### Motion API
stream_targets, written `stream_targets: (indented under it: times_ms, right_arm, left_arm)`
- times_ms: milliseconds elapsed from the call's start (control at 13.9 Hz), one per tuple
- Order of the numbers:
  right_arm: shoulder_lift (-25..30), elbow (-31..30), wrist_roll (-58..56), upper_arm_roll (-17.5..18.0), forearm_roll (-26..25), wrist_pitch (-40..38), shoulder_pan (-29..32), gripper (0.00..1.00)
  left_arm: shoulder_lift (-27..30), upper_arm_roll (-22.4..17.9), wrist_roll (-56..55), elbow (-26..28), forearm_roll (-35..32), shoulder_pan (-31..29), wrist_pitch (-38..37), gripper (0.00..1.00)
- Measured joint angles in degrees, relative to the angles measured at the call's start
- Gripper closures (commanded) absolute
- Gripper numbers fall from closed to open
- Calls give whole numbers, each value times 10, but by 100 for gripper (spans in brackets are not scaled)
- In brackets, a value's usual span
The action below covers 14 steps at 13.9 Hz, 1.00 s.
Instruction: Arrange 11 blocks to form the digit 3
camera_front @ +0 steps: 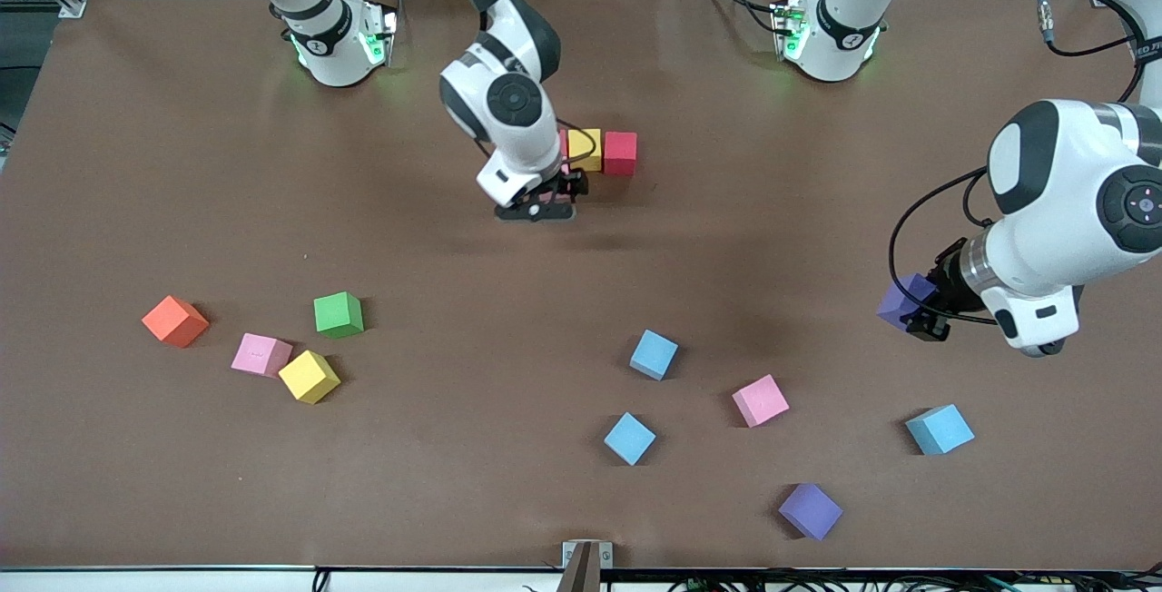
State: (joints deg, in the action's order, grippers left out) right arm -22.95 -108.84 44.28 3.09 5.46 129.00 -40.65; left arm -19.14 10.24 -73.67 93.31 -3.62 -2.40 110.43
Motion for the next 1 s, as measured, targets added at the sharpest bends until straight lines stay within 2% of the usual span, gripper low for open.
stream_targets:
  times_ms: [215,502,717,1004]
  right_arm:
    - [3,43,-1,-35,0,-51,82,0]
    - [-2,52,-26,-43,-1,-52,223,0]
    - [-11,55,-166,-42,-1,-57,284,0]
    - [-42,55,-396,-41,0,-59,317,0]
  left_arm:
    - [-9,0,-101,0,0,-1,11,89]
    - [-13,0,-226,0,-11,0,22,89]
    - [-13,4,-286,-1,-50,2,22,89]
    - [-13,6,-304,-1,-63,24,21,89]
